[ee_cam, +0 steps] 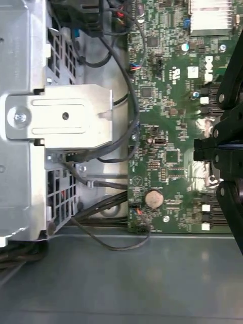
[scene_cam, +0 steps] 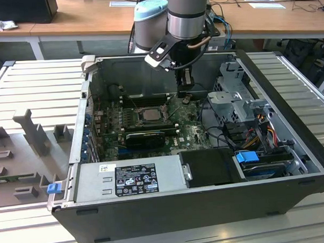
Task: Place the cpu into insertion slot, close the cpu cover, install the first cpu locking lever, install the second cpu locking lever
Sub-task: 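Close the cpu cover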
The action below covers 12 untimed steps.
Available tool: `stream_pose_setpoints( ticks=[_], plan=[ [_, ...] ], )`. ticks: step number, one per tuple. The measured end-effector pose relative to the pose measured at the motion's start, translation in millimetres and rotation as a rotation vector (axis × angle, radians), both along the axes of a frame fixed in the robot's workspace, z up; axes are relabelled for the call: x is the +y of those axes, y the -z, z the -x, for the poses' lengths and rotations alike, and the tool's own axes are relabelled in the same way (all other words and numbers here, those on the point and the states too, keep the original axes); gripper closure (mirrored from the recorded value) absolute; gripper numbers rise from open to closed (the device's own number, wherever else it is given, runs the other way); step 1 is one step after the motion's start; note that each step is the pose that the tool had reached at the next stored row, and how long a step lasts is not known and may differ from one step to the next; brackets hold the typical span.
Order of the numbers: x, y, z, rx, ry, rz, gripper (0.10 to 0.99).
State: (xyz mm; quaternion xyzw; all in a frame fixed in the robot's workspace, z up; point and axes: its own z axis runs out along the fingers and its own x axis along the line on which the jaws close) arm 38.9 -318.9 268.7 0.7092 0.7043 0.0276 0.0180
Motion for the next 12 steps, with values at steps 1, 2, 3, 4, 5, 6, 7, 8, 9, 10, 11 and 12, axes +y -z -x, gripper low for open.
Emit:
stream_pose_setpoints(
  ticks=[1, 2, 3, 4, 5, 6, 7, 8, 9, 10, 11, 12],
  plan=[
    [0.0, 0.0, -3.1, 0.0005, 0.0, 0.0, 0.98],
    [0.0, 0.2, -8.3, 0.0022, 0.0, 0.0, 0.98],
    [0.0, 1.0, -8.6, 0.0024, 0.0, 0.0, 0.98],
    [-0.3, 2.2, -8.5, 0.0024, 0.0, 0.0, 0.98],
    [-0.6, 4.2, -8.5, 0.0024, 0.0, 0.0, 0.98],
    [-0.7, 6.1, -8.8, 0.0024, 0.0, 0.0, 0.98],
    [-0.7, 8.6, -9.3, 0.0024, 0.0, 0.0, 0.98],
    [-0.7, 10.4, -9.6, 0.0024, 0.0, 0.0, 0.98],
    [-0.7, 14.0, -10.9, 0.0023, 0.0, 0.0, 0.98],
    [-0.8, 15.5, -11.8, 0.0023, 0.0, -0.001, 0.98],
    [-0.9, 16.7, -12.2, 0.0029, 0.0, -0.001, 0.98],
    [-1.1, 17.1, -12.2, 0.0086, 0.0, -0.001, 0.98]
  ],
)
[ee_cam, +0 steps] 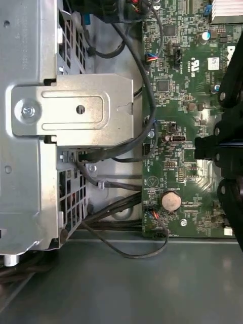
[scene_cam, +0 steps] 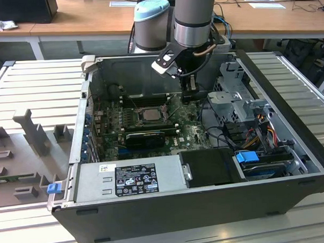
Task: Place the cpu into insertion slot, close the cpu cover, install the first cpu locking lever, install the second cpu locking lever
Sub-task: 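Close the cpu cover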
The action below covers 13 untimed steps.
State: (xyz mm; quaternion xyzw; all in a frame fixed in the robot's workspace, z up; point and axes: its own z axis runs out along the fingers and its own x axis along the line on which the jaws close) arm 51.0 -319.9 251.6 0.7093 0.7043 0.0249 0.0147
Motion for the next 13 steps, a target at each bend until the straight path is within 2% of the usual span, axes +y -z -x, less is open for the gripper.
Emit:
stream_pose_setpoints(
  ticks=[3, 6, 9, 13],
  plan=[
    [0.1, 0.1, 6.9, 0.0028, 0.0, 0.0, 0.98],
    [0.0, 0.2, 23.2, 0.0028, 0.0, 0.0, 0.98],
    [0.0, 0.3, 27.6, 0.0028, -0.001, 0.0, 0.98],
    [0.0, 0.3, 38.8, 0.0028, -0.001, 0.0, 0.98]
  ],
)
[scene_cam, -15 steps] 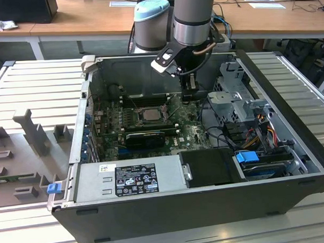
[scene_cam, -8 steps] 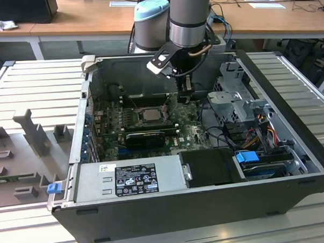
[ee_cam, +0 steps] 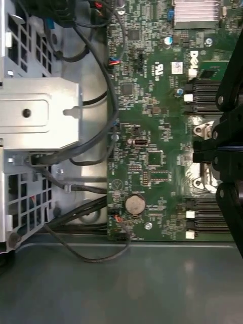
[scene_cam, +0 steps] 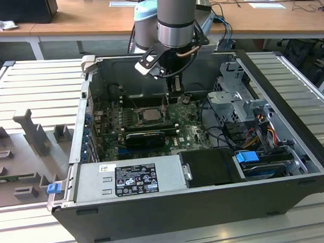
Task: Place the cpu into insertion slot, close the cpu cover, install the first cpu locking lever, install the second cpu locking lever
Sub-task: 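Close the cpu cover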
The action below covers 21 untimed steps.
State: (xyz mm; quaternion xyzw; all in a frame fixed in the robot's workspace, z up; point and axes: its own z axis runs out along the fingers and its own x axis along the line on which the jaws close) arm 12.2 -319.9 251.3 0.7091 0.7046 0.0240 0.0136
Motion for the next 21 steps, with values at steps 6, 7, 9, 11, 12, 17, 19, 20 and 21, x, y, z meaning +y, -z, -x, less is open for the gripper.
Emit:
stream_pose_setpoints(
  ticks=[6, 7, 9, 11, 12, 17, 19, 20, 21],
  plan=[
    [0.1, 2.0, 12.6, -0.0001, 0.0, 0.0, 0.98],
    [0.0, 3.7, 12.7, 0.0001, 0.0, 0.0, 0.98],
    [0.0, 8.7, 12.8, 0.0004, -0.003, 0.0, 0.98],
    [0.0, 13.6, 15.1, 0.0014, -0.014, -0.001, 0.98],
    [0.0, 14.0, 16.7, 0.0022, -0.015, -0.001, 0.98],
    [0.1, 14.7, 34.7, 0.0031, -0.017, -0.001, 0.98],
    [0.2, 14.7, 36.8, 0.0031, -0.038, -0.001, 0.98],
    [0.4, 14.7, 36.8, 0.0032, -0.057, -0.001, 0.98],
    [0.6, 14.8, 38.5, 0.0032, -0.067, -0.001, 0.98]
  ],
)
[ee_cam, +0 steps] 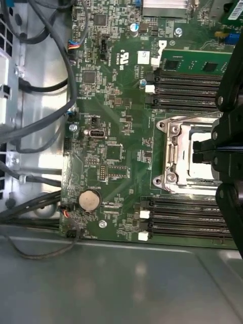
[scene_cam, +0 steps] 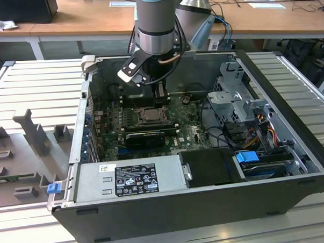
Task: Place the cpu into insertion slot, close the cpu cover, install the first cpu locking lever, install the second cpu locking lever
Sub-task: 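Close the cpu cover, then install the first cpu locking lever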
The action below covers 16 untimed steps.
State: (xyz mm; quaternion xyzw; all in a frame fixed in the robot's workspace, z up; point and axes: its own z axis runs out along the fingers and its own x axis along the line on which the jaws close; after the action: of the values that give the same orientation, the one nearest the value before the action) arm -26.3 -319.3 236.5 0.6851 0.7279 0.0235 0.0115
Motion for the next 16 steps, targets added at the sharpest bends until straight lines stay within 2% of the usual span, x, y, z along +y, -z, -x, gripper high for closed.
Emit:
stream_pose_setpoints(
  ticks=[5, 6, 8, 10, 16],
  plan=[
    [0.2, 0.1, 6.9, 0.0, -0.001, 0.0, 0.98],
    [0.2, 0.1, 11.6, 0.0, -0.001, 0.0, 0.98],
    [0.2, -5.4, 12.3, 0.0, -0.001, 0.0, 0.98],
    [0.2, -7.1, 12.4, -0.0001, -0.001, 0.0, 0.98],
    [0.2, -19.1, 12.4, -0.0001, -0.001, 0.001, 0.98]
  ],
)
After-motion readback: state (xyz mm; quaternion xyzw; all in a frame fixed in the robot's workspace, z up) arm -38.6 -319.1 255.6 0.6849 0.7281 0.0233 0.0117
